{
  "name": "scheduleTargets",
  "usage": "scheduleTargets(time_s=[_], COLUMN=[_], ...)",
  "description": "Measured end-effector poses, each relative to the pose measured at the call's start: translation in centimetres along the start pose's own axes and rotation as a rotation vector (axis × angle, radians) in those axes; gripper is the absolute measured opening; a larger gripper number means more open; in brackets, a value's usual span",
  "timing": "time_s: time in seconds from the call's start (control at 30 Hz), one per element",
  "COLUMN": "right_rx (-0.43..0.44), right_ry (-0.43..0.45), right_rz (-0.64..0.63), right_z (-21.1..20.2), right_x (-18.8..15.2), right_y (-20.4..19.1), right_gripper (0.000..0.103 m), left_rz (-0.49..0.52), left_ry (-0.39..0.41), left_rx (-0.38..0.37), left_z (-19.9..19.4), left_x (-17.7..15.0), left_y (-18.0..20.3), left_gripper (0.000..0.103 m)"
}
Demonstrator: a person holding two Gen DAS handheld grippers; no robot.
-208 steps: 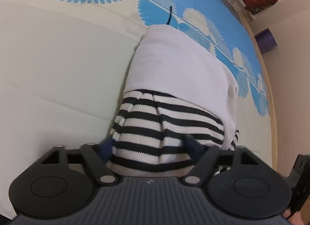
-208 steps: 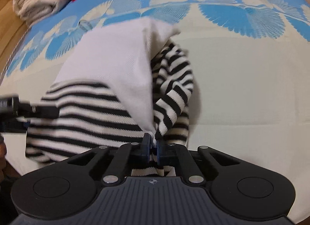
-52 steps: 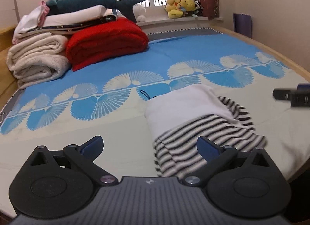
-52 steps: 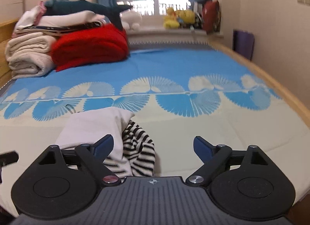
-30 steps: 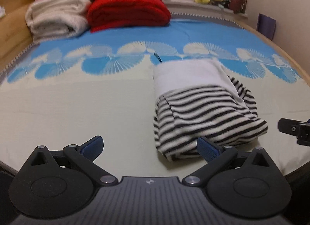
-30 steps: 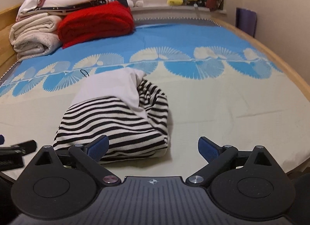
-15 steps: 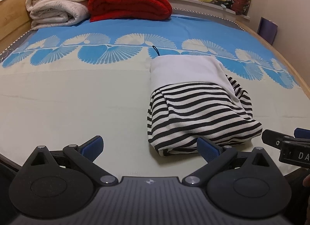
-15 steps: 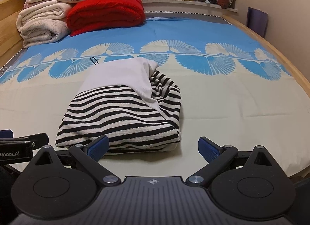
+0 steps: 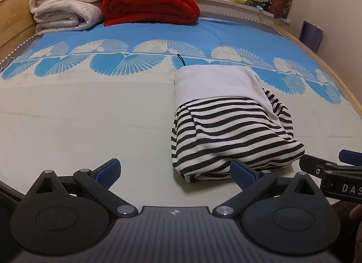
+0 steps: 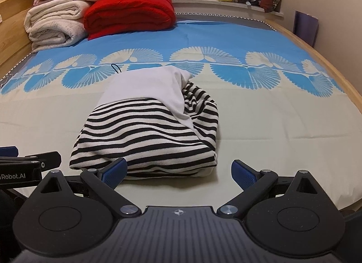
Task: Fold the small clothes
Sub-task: 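Open both grippers and pull them back from the rolled bundle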
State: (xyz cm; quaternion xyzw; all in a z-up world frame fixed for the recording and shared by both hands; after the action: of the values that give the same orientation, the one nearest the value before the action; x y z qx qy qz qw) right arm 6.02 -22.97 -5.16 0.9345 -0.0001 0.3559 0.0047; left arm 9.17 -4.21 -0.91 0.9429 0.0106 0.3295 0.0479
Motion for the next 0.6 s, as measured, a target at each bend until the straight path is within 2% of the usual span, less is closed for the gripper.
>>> scheduleTargets(time_s=[0.6], right_rx=[0.007], right_ry=[0.001], right_rz=[-0.012], right_z=[0.01], right_x=[0.07], right_y=[-0.24], right_gripper=[0.098], left_rz=[0.005], left_ry=[0.010], left_rx=[-0.020], left_z=[-0.19], left_x=[0.10], left_y=[0.08], left_gripper=[0.103])
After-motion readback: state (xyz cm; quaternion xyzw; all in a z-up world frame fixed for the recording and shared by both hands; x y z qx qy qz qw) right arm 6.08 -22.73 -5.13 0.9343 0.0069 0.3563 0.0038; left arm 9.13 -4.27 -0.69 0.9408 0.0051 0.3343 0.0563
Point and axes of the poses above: each gripper's, at about its wrist camera, not at the fingertips, and z roughly the way its jaws point, y to its right, x to its top, the point moved 4 cm from there along z, roughly the way its jaws point, and after that the axes turned 5 degrees about -z, right-handed, at the moved point
